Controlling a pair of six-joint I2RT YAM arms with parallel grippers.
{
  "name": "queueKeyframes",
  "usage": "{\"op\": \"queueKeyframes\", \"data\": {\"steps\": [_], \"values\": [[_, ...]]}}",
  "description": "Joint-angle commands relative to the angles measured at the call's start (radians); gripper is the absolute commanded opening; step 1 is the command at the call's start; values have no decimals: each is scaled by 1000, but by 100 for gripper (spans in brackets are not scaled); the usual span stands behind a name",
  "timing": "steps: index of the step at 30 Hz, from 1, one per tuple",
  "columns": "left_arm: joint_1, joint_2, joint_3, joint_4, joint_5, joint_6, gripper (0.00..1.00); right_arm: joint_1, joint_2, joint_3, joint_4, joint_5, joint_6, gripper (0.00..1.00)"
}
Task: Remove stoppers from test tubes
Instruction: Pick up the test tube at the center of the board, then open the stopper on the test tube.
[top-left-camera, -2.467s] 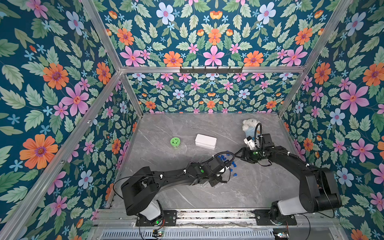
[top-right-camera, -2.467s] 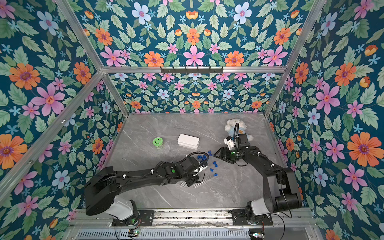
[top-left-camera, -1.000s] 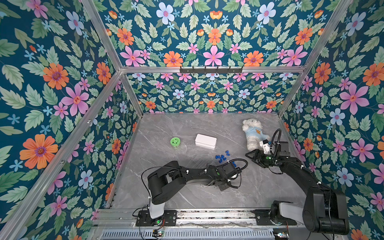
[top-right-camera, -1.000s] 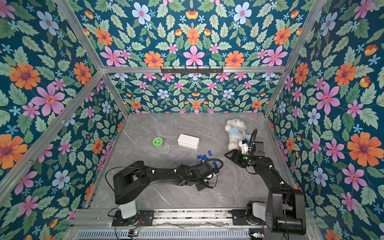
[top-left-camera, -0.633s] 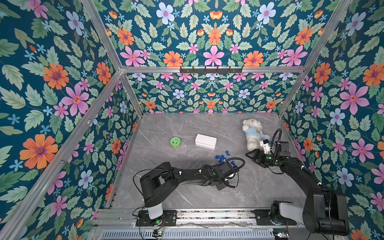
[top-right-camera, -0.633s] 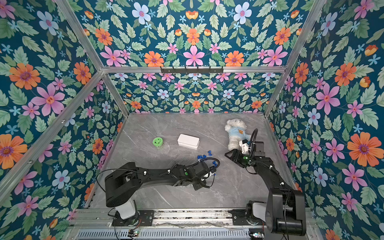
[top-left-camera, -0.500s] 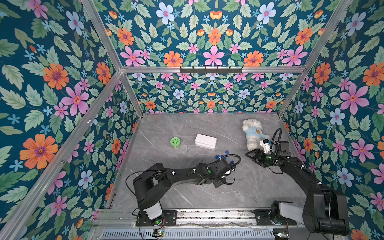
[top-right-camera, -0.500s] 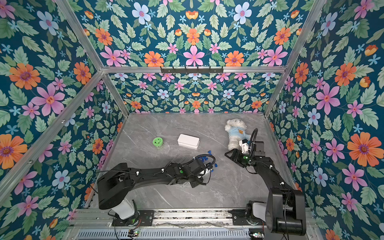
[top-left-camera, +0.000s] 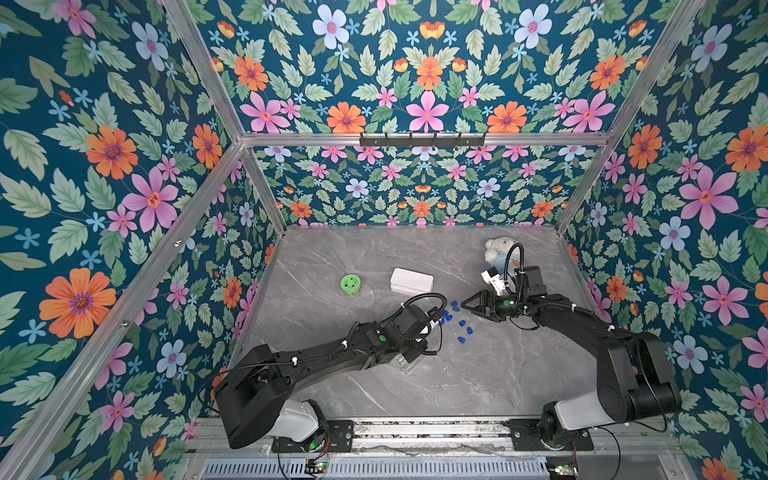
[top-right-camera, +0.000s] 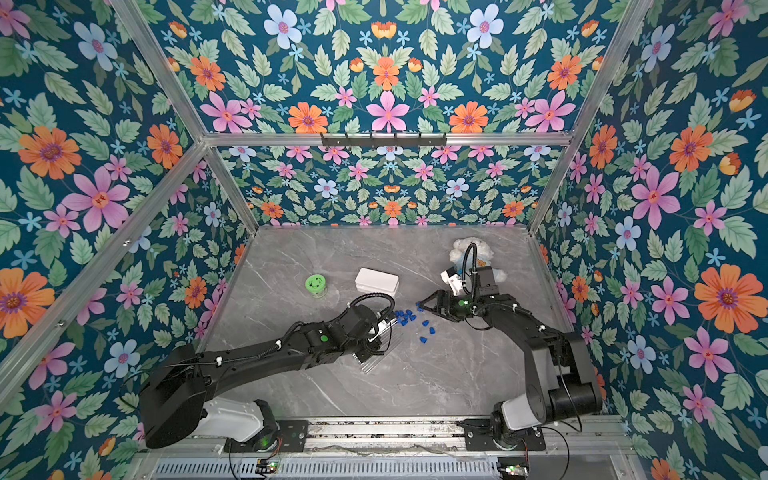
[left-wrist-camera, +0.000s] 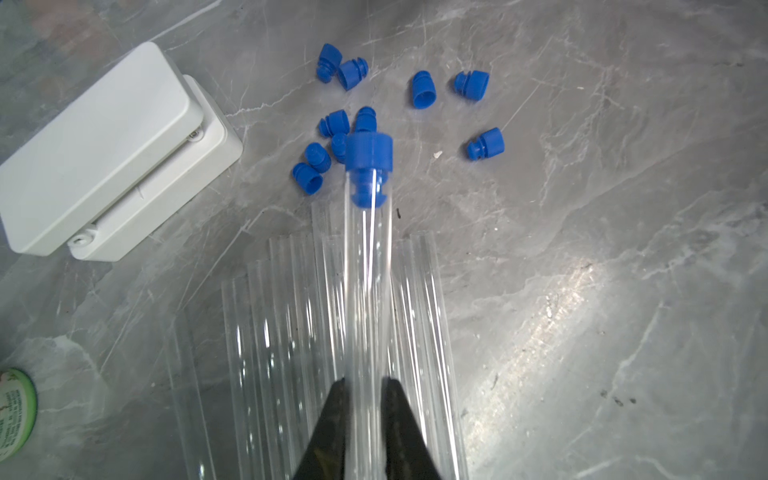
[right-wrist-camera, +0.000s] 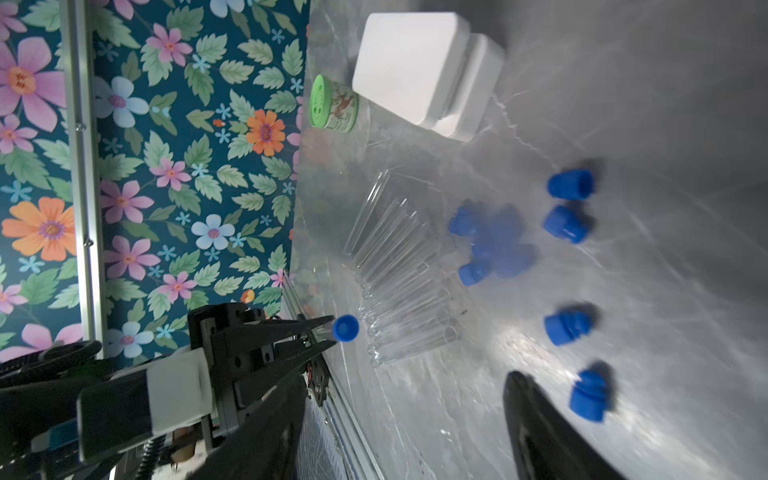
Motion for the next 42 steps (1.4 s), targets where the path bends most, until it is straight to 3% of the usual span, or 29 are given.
{"op": "queueKeyframes", "data": {"steps": [1,7,15,21,32,42], "values": [[9,-14,-5,50,-12,15,0,49,46,42,15,-86,-28,74],[19,-18,-16,66,-7,23,0,92,111,79,21,-142,-37,69],[18,-22,-25,84,10,29,0,119,143,92,32,-203,-37,48],[16,-25,-28,92,36,36,0,140,194,99,40,-216,-31,47],[6,-17,-28,92,45,41,0,155,204,100,65,-224,-23,33],[6,-14,-26,93,45,40,0,161,214,101,65,-222,-21,26]]}}
